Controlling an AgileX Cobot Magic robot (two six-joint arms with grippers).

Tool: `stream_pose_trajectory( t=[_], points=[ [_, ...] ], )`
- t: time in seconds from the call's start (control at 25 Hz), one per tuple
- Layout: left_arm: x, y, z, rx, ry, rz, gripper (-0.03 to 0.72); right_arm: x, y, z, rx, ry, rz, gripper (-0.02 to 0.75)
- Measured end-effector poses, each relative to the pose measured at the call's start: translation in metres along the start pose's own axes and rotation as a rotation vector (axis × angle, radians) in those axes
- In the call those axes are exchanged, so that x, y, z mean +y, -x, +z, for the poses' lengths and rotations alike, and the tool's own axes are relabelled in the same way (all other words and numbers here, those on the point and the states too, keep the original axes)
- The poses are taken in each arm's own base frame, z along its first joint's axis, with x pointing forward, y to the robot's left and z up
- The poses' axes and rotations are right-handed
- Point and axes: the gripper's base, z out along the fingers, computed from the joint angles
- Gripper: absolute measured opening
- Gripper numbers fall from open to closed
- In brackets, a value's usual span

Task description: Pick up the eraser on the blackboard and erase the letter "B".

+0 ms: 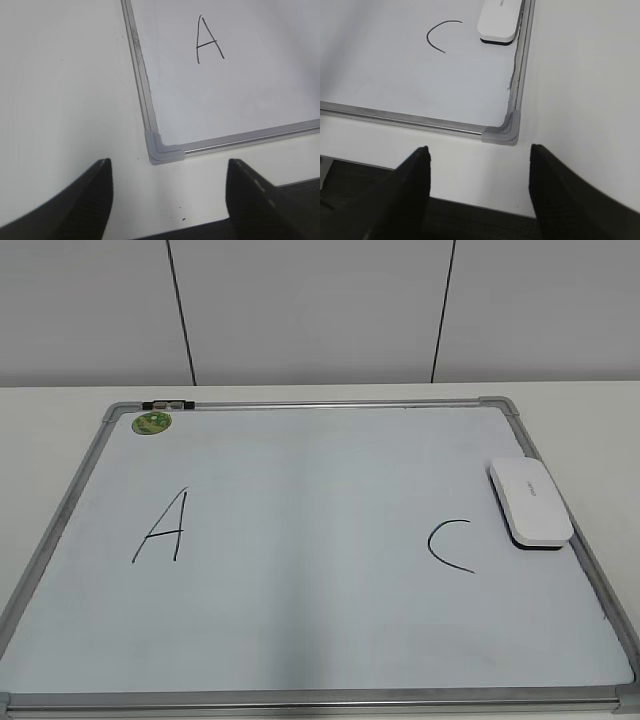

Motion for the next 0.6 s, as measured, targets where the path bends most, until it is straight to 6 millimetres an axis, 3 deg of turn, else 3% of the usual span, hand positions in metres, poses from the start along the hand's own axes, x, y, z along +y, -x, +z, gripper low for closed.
stream_pose_trajectory(
  t=[0.6],
  points=[
    [0.0, 0.0002, 0.0, -0.002, 0.0, 0.0, 0.504, 0.0003, 0.0001, 0.0, -0.001, 0.004, 0.0, 0.461]
  ],
)
